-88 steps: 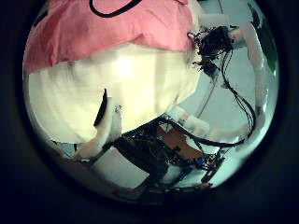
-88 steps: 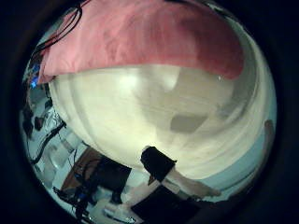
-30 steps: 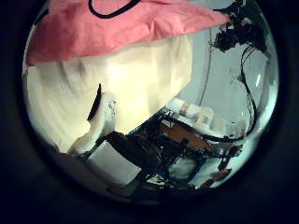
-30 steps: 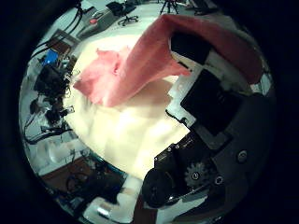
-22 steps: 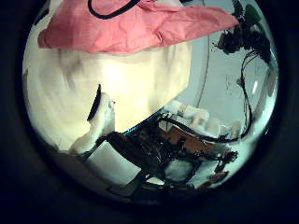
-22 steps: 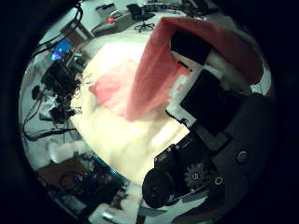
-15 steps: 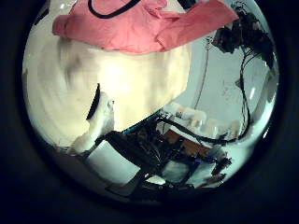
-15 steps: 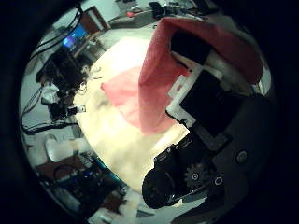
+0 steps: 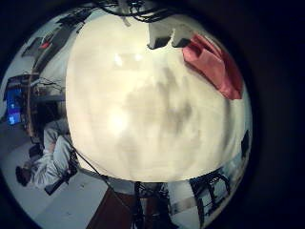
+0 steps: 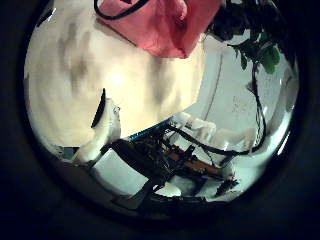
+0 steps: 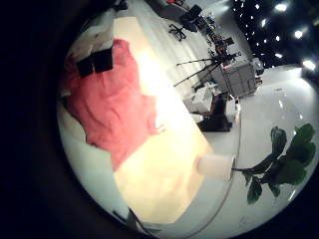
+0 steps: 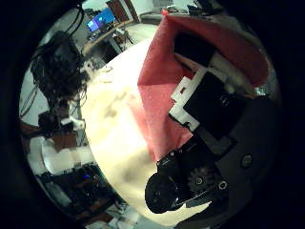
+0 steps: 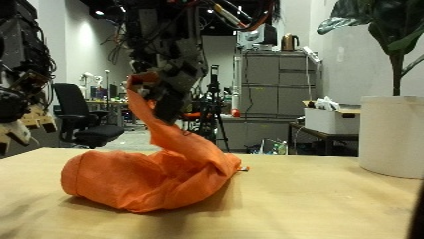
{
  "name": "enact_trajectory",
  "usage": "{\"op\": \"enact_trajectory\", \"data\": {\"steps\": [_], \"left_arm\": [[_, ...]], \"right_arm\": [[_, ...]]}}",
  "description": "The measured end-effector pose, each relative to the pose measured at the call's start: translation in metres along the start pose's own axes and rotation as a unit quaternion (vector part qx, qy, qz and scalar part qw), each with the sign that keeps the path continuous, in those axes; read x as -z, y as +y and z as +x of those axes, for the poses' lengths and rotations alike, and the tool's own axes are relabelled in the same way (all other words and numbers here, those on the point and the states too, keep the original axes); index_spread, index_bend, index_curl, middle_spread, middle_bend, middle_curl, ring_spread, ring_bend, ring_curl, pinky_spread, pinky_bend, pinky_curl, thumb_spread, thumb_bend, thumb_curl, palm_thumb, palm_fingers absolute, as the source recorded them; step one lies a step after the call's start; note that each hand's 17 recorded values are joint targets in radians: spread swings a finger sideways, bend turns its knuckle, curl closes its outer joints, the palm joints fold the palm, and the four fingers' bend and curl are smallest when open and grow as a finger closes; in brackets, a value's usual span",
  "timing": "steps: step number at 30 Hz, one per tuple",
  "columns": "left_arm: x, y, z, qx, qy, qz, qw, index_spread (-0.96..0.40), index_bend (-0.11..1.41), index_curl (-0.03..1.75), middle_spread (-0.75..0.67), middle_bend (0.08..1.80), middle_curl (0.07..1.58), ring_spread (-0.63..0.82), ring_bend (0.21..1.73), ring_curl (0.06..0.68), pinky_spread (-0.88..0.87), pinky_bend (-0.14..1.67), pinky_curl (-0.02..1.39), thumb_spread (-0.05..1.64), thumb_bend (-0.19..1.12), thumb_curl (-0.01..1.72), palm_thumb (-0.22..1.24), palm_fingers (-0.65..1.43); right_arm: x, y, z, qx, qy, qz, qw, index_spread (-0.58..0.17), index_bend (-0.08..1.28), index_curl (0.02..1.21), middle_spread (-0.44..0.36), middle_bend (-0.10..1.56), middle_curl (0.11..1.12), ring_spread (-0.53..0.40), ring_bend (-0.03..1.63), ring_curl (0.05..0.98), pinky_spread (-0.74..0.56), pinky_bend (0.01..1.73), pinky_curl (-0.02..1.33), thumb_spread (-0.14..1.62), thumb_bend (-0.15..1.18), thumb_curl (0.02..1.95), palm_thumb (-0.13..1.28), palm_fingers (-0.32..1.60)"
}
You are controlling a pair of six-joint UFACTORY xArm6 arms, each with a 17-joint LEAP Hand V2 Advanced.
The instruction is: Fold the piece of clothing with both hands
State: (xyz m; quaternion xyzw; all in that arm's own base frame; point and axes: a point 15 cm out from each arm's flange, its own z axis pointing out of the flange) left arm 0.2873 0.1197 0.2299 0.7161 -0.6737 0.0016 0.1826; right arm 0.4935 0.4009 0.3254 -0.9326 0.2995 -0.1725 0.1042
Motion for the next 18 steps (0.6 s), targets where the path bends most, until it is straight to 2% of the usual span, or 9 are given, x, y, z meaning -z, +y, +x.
{"op": "enact_trajectory", "data": {"steps": [6,10,12,13,14,15,16,17,18], "left_arm": [[0.001,0.010,-0.005,0.006,-0.002,-0.004,1.0000,0.20,0.14,0.22,0.40,0.18,0.26,0.55,0.44,0.230,0.49,0.37,0.32,1.14,-0.01,0.38,0.71,-0.05],[0.003,0.015,-0.006,0.008,-0.004,-0.003,1.0000,0.20,0.14,0.22,0.40,0.18,0.26,0.55,0.44,0.229,0.49,0.37,0.32,1.14,-0.02,0.38,0.71,-0.05],[0.004,0.015,-0.006,0.008,-0.005,-0.002,1.0000,0.20,0.14,0.22,0.40,0.18,0.26,0.55,0.45,0.229,0.49,0.37,0.32,1.14,-0.02,0.38,0.71,-0.05],[0.004,0.016,-0.006,0.008,-0.005,-0.001,1.0000,0.20,0.14,0.22,0.40,0.18,0.26,0.55,0.45,0.229,0.49,0.37,0.32,1.14,-0.02,0.38,0.71,-0.05],[0.005,0.016,-0.005,0.008,-0.005,0.000,1.0000,0.20,0.15,0.22,0.40,0.18,0.26,0.55,0.44,0.228,0.49,0.37,0.32,1.14,-0.02,0.38,0.71,-0.05],[0.005,0.017,-0.005,0.008,-0.006,0.000,1.0000,0.20,0.15,0.22,0.40,0.18,0.26,0.55,0.44,0.228,0.49,0.37,0.32,1.14,-0.02,0.38,0.71,-0.05],[0.004,0.017,-0.004,0.008,-0.005,-0.002,1.0000,0.20,0.15,0.22,0.40,0.18,0.26,0.55,0.44,0.228,0.49,0.37,0.32,1.14,-0.02,0.38,0.71,-0.05],[0.005,0.018,-0.003,0.007,-0.005,-0.003,1.0000,0.20,0.15,0.22,0.40,0.18,0.26,0.55,0.44,0.228,0.49,0.37,0.32,1.13,-0.02,0.39,0.71,-0.05],[0.005,0.018,-0.003,0.007,-0.005,-0.002,1.0000,0.20,0.15,0.22,0.40,0.18,0.26,0.55,0.44,0.227,0.49,0.37,0.32,1.13,-0.02,0.39,0.71,-0.05]], "right_arm": [[-0.028,-0.013,-0.041,0.013,-0.055,-0.008,0.998,-0.254,1.04,0.80,-0.147,1.20,0.77,-0.216,1.34,0.599,-0.36,1.20,0.61,1.13,-0.03,0.65,0.91,1.19],[-0.049,-0.003,-0.041,0.006,-0.065,-0.027,0.998,-0.288,0.90,0.75,-0.162,1.14,0.72,-0.244,1.26,0.552,-0.49,1.12,0.55,1.18,-0.02,0.61,0.85,1.07],[-0.058,0.002,-0.037,0.002,-0.066,-0.036,0.997,-0.320,0.71,0.71,-0.179,1.05,0.69,-0.271,1.24,0.540,-0.55,1.14,0.54,1.20,-0.02,0.59,0.84,0.85],[-0.059,0.004,-0.034,0.000,-0.065,-0.037,0.997,-0.358,0.56,0.68,-0.184,0.97,0.67,-0.298,1.23,0.537,-0.56,1.19,0.55,1.21,-0.01,0.57,0.84,0.65],[-0.062,0.007,-0.029,-0.005,-0.065,-0.041,0.997,-0.377,0.47,0.65,-0.183,0.91,0.65,-0.311,1.22,0.532,-0.55,1.21,0.56,1.21,-0.01,0.57,0.84,0.51],[-0.064,0.010,-0.022,-0.009,-0.064,-0.044,0.997,-0.402,0.41,0.62,-0.183,0.82,0.62,-0.304,1.19,0.521,-0.52,1.22,0.56,1.21,-0.01,0.56,0.84,0.37],[-0.064,0.012,-0.019,-0.010,-0.064,-0.044,0.997,-0.414,0.39,0.61,-0.182,0.80,0.61,-0.305,1.20,0.520,-0.51,1.22,0.56,1.21,-0.01,0.56,0.85,0.36],[-0.064,0.012,-0.018,-0.013,-0.066,-0.043,0.997,-0.431,0.35,0.58,-0.160,0.70,0.58,-0.274,1.13,0.496,-0.45,1.20,0.56,1.21,-0.01,0.56,0.85,0.16],[-0.062,0.012,-0.018,-0.016,-0.072,-0.041,0.996,-0.455,0.32,0.53,-0.144,0.64,0.54,-0.237,1.09,0.469,-0.37,1.17,0.55,1.21,-0.01,0.55,0.85,0.11]]}}
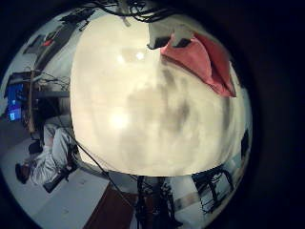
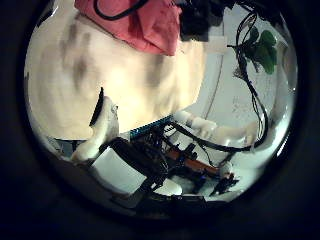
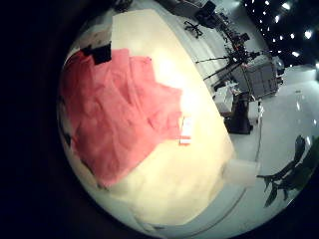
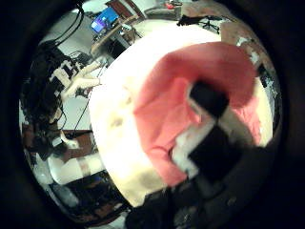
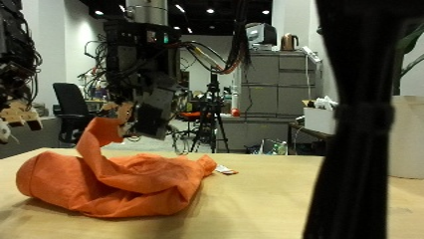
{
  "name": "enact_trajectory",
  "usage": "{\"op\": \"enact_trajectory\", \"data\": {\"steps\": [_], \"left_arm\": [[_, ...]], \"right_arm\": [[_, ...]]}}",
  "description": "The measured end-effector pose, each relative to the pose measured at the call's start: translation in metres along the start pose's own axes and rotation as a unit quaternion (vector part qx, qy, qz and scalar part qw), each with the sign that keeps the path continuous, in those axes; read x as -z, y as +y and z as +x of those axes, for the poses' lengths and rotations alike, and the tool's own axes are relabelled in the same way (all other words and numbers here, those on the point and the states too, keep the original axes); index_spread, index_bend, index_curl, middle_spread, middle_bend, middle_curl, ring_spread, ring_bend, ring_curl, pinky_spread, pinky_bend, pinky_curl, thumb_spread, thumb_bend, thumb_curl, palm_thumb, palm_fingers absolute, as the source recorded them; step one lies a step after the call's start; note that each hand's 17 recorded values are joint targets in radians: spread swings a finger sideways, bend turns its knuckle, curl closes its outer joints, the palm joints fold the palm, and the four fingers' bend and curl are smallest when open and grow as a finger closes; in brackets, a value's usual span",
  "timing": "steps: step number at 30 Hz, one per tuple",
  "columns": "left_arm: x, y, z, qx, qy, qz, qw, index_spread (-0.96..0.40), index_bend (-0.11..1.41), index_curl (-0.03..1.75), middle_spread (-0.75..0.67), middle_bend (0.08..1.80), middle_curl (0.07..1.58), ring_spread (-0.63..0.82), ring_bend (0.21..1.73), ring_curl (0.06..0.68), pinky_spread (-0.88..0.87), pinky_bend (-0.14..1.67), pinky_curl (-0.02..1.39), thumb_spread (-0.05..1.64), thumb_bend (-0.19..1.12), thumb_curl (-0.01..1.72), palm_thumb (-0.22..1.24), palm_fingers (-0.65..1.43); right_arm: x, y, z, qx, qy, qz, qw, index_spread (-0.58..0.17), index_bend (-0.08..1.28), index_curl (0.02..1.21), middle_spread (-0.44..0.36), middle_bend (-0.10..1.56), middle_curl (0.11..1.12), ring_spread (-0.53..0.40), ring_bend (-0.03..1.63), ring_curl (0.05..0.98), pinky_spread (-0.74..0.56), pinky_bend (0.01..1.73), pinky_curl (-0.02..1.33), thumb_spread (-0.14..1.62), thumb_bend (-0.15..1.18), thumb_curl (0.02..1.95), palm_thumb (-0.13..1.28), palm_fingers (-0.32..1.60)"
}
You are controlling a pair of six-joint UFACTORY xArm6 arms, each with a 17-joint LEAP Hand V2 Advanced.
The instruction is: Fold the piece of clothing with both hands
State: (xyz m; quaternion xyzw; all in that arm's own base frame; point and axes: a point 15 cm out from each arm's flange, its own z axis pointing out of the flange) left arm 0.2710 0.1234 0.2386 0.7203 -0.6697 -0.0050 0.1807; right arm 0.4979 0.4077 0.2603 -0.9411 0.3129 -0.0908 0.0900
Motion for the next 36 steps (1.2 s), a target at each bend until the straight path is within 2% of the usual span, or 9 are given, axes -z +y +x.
{"op": "enact_trajectory", "data": {"steps": [4,6,10,14,17,21,26,30,36], "left_arm": [[0.001,0.001,0.003,-0.003,-0.002,0.000,1.0000,0.20,0.14,0.22,0.40,0.18,0.26,0.55,0.45,0.227,0.49,0.37,0.32,1.13,-0.02,0.39,0.72,-0.05],[0.000,0.002,0.004,-0.004,-0.002,0.000,1.0000,0.20,0.14,0.22,0.40,0.18,0.26,0.55,0.45,0.226,0.49,0.37,0.32,1.13,-0.02,0.39,0.72,-0.05],[0.002,0.002,0.007,-0.005,-0.003,0.001,1.0000,0.20,0.14,0.22,0.40,0.18,0.26,0.55,0.45,0.226,0.49,0.37,0.32,1.13,-0.02,0.39,0.72,-0.05],[0.009,0.003,0.013,-0.010,-0.009,0.006,0.9999,0.20,0.14,0.22,0.40,0.18,0.26,0.55,0.45,0.225,0.49,0.37,0.32,1.13,-0.02,0.39,0.72,-0.05],[0.017,0.006,0.021,-0.016,-0.013,0.006,0.9998,0.20,0.15,0.23,0.40,0.18,0.26,0.55,0.44,0.224,0.49,0.37,0.32,1.13,-0.02,0.39,0.72,-0.05],[0.030,0.008,0.038,-0.028,-0.021,0.005,0.9994,0.20,0.14,0.22,0.41,0.18,0.26,0.55,0.44,0.222,0.49,0.37,0.32,1.12,-0.03,0.39,0.68,-0.06],[0.038,0.007,0.079,-0.052,-0.037,0.001,0.9980,0.20,0.14,0.22,0.42,0.18,0.26,0.56,0.44,0.221,0.50,0.37,0.32,1.12,-0.03,0.39,0.63,-0.06],[0.044,0.010,0.099,-0.069,-0.047,-0.008,0.9965,0.20,0.14,0.22,0.42,0.18,0.26,0.56,0.44,0.219,0.50,0.37,0.32,1.12,-0.03,0.38,0.59,-0.05],[0.043,0.018,0.128,-0.092,-0.058,-0.033,0.9935,0.20,0.14,0.22,0.42,0.18,0.26,0.56,0.44,0.218,0.50,0.36,0.32,1.12,-0.03,0.37,0.56,-0.05]], "right_arm": [[0.015,-0.004,0.002,-0.017,-0.038,0.021,0.999,-0.473,0.26,0.46,-0.088,0.50,0.46,-0.114,0.96,0.387,-0.12,1.14,0.51,1.18,-0.01,0.54,0.87,0.05],[0.036,-0.007,0.008,-0.030,-0.060,0.044,0.997,-0.472,0.25,0.44,-0.094,0.45,0.44,-0.069,0.92,0.364,-0.01,1.12,0.49,1.17,-0.01,0.54,0.88,0.05],[0.077,0.007,0.054,-0.064,-0.059,0.065,0.994,-0.461,0.23,0.42,-0.101,0.44,0.42,-0.012,0.87,0.332,0.16,1.06,0.45,1.16,-0.01,0.55,0.90,0.08],[0.104,0.037,0.078,-0.088,-0.063,0.042,0.993,-0.457,0.26,0.42,-0.076,0.44,0.41,0.041,0.79,0.303,0.28,0.96,0.40,1.15,-0.02,0.55,0.90,0.08],[0.119,0.075,0.084,-0.104,-0.076,-0.006,0.992,-0.428,0.26,0.42,-0.029,0.42,0.40,0.119,0.70,0.274,0.37,0.86,0.36,1.16,-0.03,0.53,0.84,0.01],[0.167,0.138,0.105,-0.142,-0.083,-0.050,0.985,-0.400,0.21,0.40,0.010,0.38,0.37,0.177,0.61,0.239,0.42,0.75,0.30,1.18,-0.04,0.50,0.75,-0.03],[0.226,0.197,0.124,-0.185,-0.069,-0.055,0.979,-0.379,0.18,0.37,0.044,0.32,0.35,0.221,0.52,0.212,0.43,0.66,0.27,1.21,-0.03,0.44,0.66,-0.03],[0.223,0.251,0.115,-0.212,-0.080,-0.096,0.969,-0.368,0.17,0.36,0.055,0.29,0.34,0.237,0.45,0.200,0.42,0.59,0.25,1.23,-0.03,0.40,0.59,-0.03],[0.212,0.318,0.100,-0.256,-0.089,-0.125,0.954,-0.360,0.16,0.34,0.069,0.25,0.33,0.258,0.40,0.194,0.42,0.54,0.25,1.24,-0.03,0.35,0.53,-0.01]]}}
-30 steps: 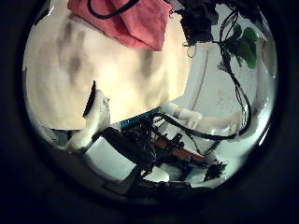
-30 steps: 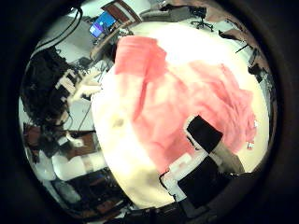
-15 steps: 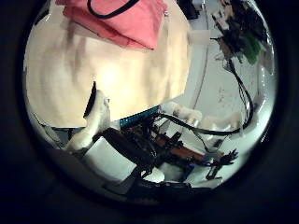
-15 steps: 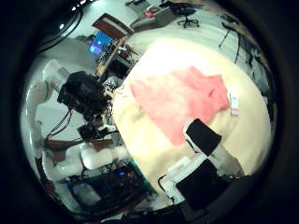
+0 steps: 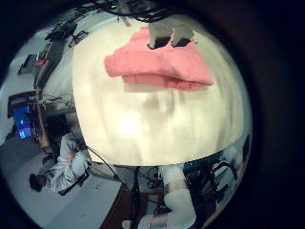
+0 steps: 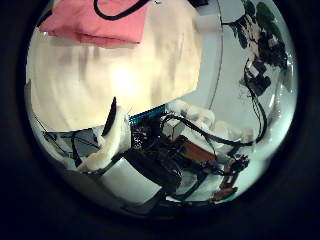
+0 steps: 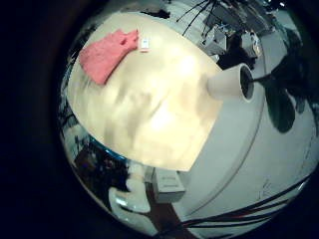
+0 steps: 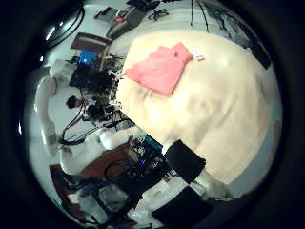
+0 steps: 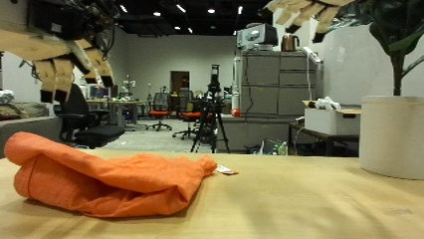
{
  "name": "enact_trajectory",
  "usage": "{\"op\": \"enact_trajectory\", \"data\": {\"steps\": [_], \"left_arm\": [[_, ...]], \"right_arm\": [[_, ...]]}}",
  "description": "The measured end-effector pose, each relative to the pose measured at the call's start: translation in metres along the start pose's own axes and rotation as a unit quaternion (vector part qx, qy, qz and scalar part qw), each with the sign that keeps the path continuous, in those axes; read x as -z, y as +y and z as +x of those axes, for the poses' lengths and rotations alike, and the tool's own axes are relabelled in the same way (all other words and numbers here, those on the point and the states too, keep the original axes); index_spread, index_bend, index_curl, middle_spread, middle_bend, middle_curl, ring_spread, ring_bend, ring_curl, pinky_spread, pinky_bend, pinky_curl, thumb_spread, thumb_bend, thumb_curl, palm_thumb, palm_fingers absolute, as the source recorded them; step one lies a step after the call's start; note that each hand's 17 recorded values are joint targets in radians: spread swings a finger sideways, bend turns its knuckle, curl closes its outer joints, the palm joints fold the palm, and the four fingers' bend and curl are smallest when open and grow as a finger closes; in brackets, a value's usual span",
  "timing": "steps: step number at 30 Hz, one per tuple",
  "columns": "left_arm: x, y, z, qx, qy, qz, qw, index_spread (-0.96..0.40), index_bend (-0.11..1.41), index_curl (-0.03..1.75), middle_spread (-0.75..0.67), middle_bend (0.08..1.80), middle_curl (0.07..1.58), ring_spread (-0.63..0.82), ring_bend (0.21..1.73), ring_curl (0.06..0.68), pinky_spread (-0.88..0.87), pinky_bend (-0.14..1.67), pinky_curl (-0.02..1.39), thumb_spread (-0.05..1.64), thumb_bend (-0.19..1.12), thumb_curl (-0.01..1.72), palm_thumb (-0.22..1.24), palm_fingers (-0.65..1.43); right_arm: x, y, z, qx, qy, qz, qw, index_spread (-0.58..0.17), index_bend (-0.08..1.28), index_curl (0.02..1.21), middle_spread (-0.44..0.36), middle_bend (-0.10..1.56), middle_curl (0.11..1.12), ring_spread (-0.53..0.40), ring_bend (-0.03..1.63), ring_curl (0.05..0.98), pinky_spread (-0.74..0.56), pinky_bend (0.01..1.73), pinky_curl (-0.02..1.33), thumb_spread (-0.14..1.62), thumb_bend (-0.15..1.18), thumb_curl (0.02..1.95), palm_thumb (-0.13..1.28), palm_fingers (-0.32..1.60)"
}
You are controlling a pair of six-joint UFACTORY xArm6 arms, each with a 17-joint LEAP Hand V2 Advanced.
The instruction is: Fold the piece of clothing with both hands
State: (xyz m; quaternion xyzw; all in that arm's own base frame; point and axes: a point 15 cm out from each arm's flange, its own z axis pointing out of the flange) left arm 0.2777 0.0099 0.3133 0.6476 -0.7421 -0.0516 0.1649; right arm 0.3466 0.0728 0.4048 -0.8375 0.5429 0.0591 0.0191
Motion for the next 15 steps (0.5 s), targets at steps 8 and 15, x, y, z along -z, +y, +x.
{"op": "enact_trajectory", "data": {"steps": [8,15], "left_arm": [[-0.010,0.000,0.030,-0.016,-0.012,-0.029,0.9994,0.20,0.14,0.22,0.44,0.18,0.26,0.57,0.43,0.218,0.50,0.36,0.32,1.11,-0.02,0.36,0.55,-0.06],[-0.025,0.000,0.025,-0.003,-0.021,-0.042,0.9989,0.20,0.14,0.22,0.45,0.18,0.26,0.57,0.43,0.218,0.50,0.36,0.31,1.12,-0.02,0.36,0.55,-0.06]], "right_arm": [[-0.072,0.069,0.015,-0.065,-0.016,-0.039,0.997,-0.355,0.16,0.31,0.083,0.22,0.33,0.266,0.36,0.201,0.41,0.50,0.25,1.24,-0.02,0.30,0.50,0.01],[-0.093,0.078,0.031,-0.111,-0.023,-0.036,0.993,-0.320,0.16,0.30,0.119,0.28,0.35,0.249,0.37,0.213,0.40,0.42,0.25,1.24,-0.02,0.29,0.51,0.08]]}}
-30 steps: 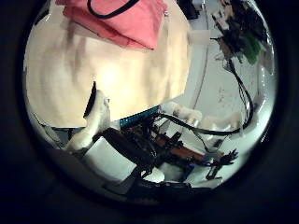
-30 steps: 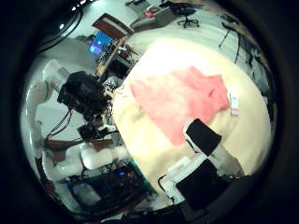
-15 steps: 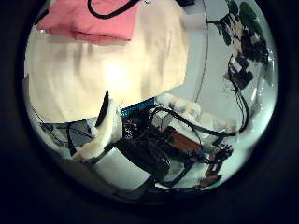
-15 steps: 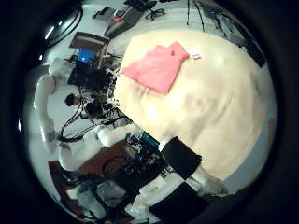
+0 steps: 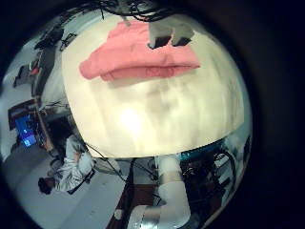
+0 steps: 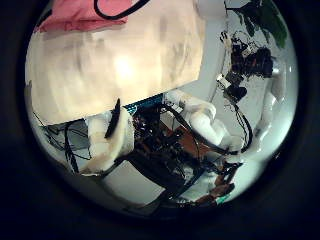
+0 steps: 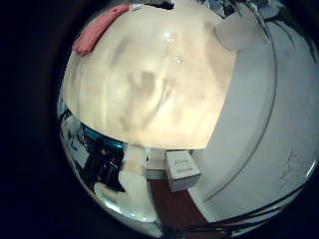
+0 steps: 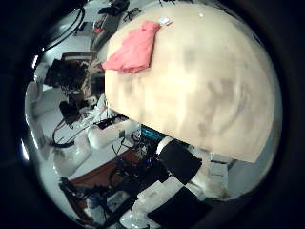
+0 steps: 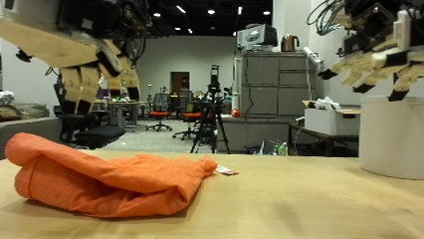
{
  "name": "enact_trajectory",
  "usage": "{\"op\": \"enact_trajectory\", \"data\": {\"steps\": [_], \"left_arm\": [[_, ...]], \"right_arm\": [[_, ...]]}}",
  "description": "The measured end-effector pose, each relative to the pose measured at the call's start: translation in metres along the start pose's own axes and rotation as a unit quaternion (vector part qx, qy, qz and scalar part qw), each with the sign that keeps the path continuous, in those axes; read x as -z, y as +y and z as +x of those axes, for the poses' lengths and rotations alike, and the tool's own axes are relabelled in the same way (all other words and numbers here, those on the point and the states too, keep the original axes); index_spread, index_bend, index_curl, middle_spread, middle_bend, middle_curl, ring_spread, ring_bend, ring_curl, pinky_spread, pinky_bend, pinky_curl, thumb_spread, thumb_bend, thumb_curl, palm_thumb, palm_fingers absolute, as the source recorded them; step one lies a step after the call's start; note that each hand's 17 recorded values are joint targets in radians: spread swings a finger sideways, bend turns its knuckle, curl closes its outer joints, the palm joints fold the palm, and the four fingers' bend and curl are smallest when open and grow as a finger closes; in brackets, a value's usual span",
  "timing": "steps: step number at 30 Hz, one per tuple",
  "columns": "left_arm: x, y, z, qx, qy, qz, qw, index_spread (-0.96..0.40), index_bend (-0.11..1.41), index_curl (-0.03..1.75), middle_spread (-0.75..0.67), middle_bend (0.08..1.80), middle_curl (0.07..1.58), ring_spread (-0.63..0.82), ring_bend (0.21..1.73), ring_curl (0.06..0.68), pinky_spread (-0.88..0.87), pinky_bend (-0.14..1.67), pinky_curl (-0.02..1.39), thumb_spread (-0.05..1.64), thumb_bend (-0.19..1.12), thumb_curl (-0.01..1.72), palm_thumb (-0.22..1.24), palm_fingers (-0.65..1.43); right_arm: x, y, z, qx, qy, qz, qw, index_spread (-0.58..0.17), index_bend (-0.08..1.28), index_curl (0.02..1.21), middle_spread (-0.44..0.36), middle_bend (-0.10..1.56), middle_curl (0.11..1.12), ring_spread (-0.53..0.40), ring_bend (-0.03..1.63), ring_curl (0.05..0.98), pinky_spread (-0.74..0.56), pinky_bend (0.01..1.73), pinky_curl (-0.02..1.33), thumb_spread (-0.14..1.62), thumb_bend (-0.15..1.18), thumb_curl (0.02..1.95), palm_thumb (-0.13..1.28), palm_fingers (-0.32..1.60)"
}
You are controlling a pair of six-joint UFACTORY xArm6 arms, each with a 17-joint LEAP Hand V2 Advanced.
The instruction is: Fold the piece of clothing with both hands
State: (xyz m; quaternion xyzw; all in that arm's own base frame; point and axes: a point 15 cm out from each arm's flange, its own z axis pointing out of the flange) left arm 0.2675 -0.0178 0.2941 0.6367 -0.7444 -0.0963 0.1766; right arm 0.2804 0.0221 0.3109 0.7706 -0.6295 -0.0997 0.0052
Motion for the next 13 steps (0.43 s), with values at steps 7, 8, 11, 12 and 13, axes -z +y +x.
{"op": "enact_trajectory", "data": {"steps": [7,8,11,12,13], "left_arm": [[-0.019,-0.008,-0.024,0.038,-0.002,0.004,0.9993,0.20,0.15,0.22,0.43,0.18,0.26,0.57,0.43,0.219,0.50,0.35,0.31,1.12,-0.02,0.36,0.57,-0.04],[-0.020,-0.007,-0.027,0.044,0.000,0.004,0.9990,0.20,0.15,0.22,0.43,0.18,0.27,0.57,0.43,0.219,0.50,0.35,0.31,1.12,-0.02,0.36,0.57,-0.04],[-0.024,-0.006,-0.032,0.050,0.004,0.003,0.9988,0.20,0.15,0.22,0.42,0.18,0.27,0.56,0.43,0.220,0.50,0.35,0.31,1.12,-0.02,0.36,0.58,-0.04],[-0.025,-0.006,-0.034,0.051,0.005,0.004,0.9987,0.20,0.15,0.23,0.42,0.18,0.27,0.56,0.43,0.220,0.50,0.34,0.31,1.12,-0.02,0.36,0.59,-0.04],[-0.025,-0.006,-0.034,0.051,0.005,0.005,0.9987,0.20,0.15,0.23,0.42,0.18,0.27,0.56,0.43,0.221,0.50,0.34,0.31,1.12,-0.02,0.36,0.59,-0.04]], "right_arm": [[-0.006,-0.007,0.006,-0.027,-0.004,-0.003,1.000,-0.271,0.17,0.30,0.113,0.36,0.38,0.230,0.31,0.210,0.39,0.34,0.25,1.25,0.00,0.29,0.58,0.13],[-0.008,-0.008,0.006,-0.030,-0.004,-0.005,1.000,-0.269,0.16,0.30,0.113,0.37,0.38,0.229,0.31,0.212,0.39,0.34,0.25,1.25,0.00,0.29,0.58,0.14],[-0.011,-0.012,0.002,-0.029,-0.003,-0.009,1.000,-0.244,0.16,0.29,0.112,0.39,0.39,0.216,0.31,0.219,0.38,0.30,0.25,1.25,0.00,0.30,0.63,0.15],[-0.011,-0.013,-0.001,-0.028,-0.002,-0.009,1.000,-0.237,0.16,0.29,0.115,0.41,0.39,0.214,0.30,0.220,0.37,0.30,0.25,1.25,0.00,0.30,0.64,0.16],[-0.011,-0.014,-0.002,-0.029,-0.001,-0.008,1.000,-0.233,0.15,0.29,0.119,0.41,0.39,0.212,0.30,0.221,0.38,0.30,0.25,1.25,-0.01,0.30,0.64,0.16]]}}
